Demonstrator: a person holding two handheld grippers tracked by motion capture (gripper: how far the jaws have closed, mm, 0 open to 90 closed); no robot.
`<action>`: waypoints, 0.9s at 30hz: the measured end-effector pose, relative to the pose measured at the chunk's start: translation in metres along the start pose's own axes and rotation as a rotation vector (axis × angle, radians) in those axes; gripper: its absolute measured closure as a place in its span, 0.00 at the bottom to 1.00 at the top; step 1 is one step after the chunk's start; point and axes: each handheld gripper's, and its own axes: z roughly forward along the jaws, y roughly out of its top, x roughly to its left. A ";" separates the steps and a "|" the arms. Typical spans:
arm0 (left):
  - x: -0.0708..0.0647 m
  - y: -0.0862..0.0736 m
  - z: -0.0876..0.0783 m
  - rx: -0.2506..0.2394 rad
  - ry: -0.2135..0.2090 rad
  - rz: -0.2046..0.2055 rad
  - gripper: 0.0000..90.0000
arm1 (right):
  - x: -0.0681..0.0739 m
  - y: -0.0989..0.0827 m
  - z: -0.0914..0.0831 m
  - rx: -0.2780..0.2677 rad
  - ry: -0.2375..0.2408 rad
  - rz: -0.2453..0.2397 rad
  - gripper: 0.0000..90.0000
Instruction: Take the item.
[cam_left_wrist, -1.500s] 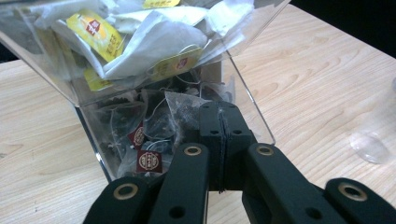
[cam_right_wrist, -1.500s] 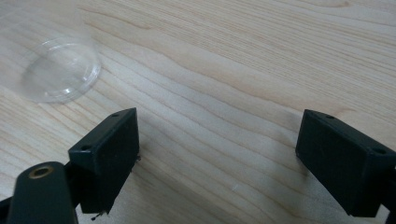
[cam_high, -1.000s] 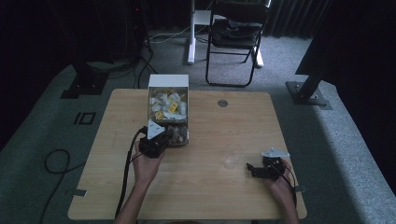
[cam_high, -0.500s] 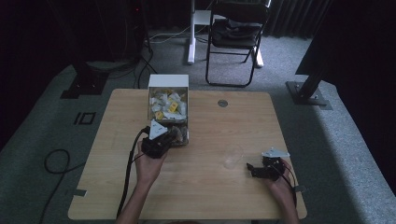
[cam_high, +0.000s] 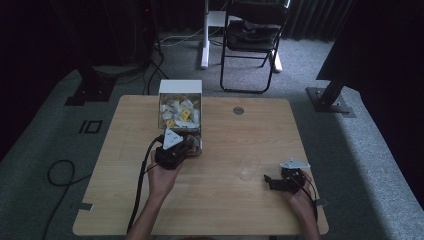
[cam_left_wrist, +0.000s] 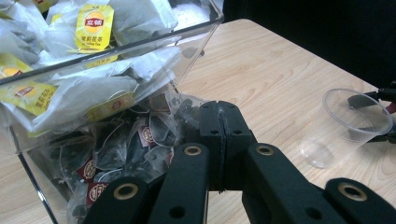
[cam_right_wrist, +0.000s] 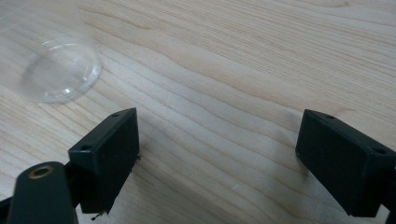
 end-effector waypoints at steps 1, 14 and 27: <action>0.000 0.000 0.000 0.000 0.000 0.003 1.00 | 0.000 0.000 0.000 0.000 0.000 0.000 0.15; -0.008 0.004 0.002 -0.006 -0.022 0.013 1.00 | 0.000 0.000 0.000 0.001 0.000 0.001 0.15; -0.018 0.010 0.006 -0.013 -0.050 0.024 1.00 | 0.000 0.000 0.000 0.001 0.001 0.000 0.15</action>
